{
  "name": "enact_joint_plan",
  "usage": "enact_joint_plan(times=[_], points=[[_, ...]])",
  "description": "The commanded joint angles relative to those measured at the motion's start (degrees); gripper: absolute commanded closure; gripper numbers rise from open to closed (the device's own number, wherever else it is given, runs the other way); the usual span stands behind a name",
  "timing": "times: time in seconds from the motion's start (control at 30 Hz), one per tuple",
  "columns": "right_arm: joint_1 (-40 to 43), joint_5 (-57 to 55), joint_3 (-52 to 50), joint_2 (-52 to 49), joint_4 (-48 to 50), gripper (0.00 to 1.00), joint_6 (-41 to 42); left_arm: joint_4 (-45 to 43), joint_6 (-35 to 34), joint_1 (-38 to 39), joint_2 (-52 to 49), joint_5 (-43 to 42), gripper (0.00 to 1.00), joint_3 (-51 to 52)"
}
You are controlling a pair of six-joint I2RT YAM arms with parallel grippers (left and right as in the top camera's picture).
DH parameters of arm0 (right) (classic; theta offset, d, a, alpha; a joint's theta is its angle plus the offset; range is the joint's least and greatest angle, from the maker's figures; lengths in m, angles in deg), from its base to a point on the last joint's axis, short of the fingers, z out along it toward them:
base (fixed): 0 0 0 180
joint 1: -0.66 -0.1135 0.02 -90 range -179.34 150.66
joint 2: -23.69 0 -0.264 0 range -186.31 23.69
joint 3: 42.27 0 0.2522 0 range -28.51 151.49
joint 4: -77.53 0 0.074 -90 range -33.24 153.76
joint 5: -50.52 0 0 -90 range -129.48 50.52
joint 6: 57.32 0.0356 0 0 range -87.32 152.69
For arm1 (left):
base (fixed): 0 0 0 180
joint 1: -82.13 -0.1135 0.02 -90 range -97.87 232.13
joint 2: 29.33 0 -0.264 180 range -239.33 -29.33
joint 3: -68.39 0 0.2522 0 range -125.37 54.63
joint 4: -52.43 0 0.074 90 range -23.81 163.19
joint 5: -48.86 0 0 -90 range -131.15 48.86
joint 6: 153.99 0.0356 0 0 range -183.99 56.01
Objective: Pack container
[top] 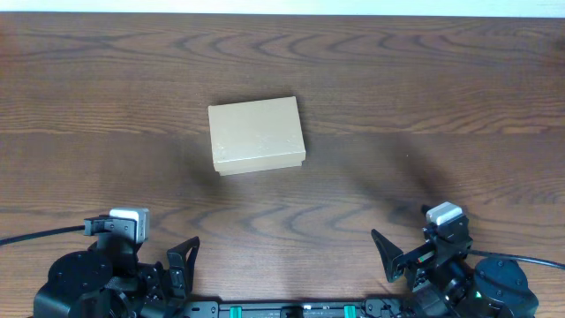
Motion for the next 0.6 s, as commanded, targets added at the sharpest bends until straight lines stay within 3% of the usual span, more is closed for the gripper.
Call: enact_joint_plan(times=[0.0, 0.27, 0.57], points=[[0.5, -0.1, -0.2, 0.4, 0.0, 0.01, 0.9, 0.3, -0.2, 0.3, 0.0, -0.2, 0.05, 0.3], [0.5, -0.1, -0.2, 0.4, 0.0, 0.01, 0.9, 3.9, 0.0, 0.3, 0.0, 2.8, 0.05, 0.3], [0.5, -0.1, -0.2, 0.4, 0.0, 0.01, 0.9, -5.9, 2.2, -3.7, 1.6, 17.6, 0.05, 5.5]])
